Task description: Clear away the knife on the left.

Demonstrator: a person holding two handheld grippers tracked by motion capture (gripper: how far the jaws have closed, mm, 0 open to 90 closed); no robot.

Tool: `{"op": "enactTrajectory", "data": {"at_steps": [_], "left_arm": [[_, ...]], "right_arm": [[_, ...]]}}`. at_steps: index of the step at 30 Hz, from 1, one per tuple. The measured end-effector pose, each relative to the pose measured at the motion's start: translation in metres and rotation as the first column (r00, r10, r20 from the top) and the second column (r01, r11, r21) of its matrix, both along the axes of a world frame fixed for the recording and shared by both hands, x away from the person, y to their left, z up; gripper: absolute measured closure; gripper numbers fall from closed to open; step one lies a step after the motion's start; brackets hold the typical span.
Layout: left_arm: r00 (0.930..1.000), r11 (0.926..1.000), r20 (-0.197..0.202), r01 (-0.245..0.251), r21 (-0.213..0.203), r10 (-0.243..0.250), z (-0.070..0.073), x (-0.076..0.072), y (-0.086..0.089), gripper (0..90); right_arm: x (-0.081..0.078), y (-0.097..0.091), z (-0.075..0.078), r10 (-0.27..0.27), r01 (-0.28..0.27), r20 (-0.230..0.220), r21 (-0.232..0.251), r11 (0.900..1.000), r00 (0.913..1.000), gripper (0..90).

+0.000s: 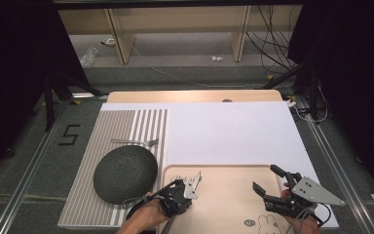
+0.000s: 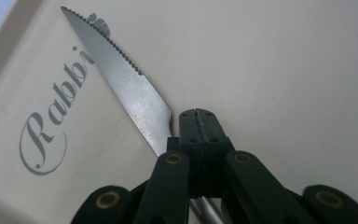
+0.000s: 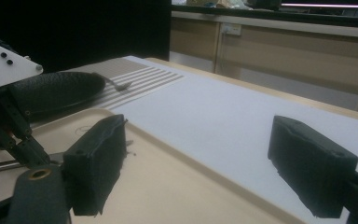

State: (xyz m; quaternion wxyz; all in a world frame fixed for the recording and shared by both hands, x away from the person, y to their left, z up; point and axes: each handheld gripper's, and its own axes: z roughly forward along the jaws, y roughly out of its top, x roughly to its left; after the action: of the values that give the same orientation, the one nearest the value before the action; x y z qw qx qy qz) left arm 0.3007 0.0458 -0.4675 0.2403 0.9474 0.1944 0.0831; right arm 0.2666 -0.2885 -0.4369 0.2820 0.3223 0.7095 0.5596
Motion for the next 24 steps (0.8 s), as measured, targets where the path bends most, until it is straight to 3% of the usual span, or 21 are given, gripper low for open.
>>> {"op": "enactTrajectory", "data": {"at_steps": [24], "left_arm": [[0.9984, 0.9974, -0.004, -0.056, 0.045, 0.056, 0.002, 0.006, 0.019, 89.2]], "right_arm": [[0.000, 0.000, 0.000, 0.001, -0.001, 0.000, -0.001, 1.0000, 1.0000, 20.2]]}}
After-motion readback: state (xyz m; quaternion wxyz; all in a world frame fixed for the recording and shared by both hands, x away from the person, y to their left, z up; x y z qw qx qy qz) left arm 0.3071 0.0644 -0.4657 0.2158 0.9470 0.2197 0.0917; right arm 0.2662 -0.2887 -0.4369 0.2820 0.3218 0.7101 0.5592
